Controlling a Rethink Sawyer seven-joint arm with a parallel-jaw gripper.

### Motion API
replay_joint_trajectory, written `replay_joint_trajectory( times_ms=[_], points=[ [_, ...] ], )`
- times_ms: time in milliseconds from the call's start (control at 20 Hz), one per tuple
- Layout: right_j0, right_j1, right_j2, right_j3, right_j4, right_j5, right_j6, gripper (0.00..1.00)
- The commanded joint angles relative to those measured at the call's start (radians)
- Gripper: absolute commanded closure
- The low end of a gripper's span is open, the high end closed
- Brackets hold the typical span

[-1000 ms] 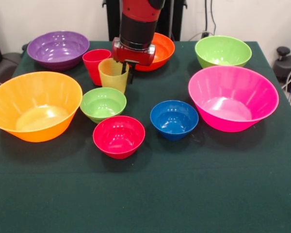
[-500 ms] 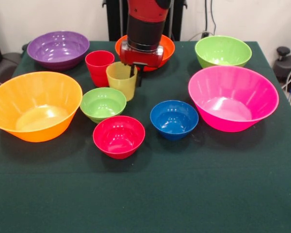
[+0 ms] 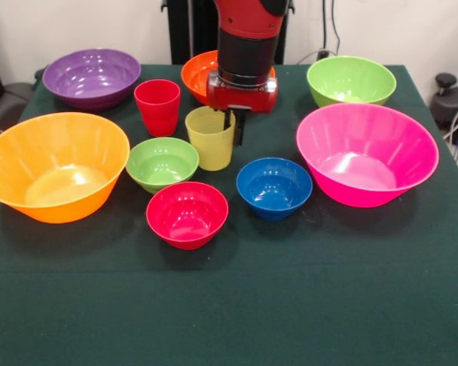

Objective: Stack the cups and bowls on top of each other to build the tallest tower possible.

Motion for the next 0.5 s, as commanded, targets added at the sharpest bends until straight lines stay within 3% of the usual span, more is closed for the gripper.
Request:
replay_joint_trajectory(
  times_ms=[50,500],
  points=[
    [0.016,-0.033,0.120,-0.092,0.066,0.166,0.097,1.00],
    [0.044,-0.070,0.093,-0.178,0.109,0.437,0.069,1.00]
  ],
)
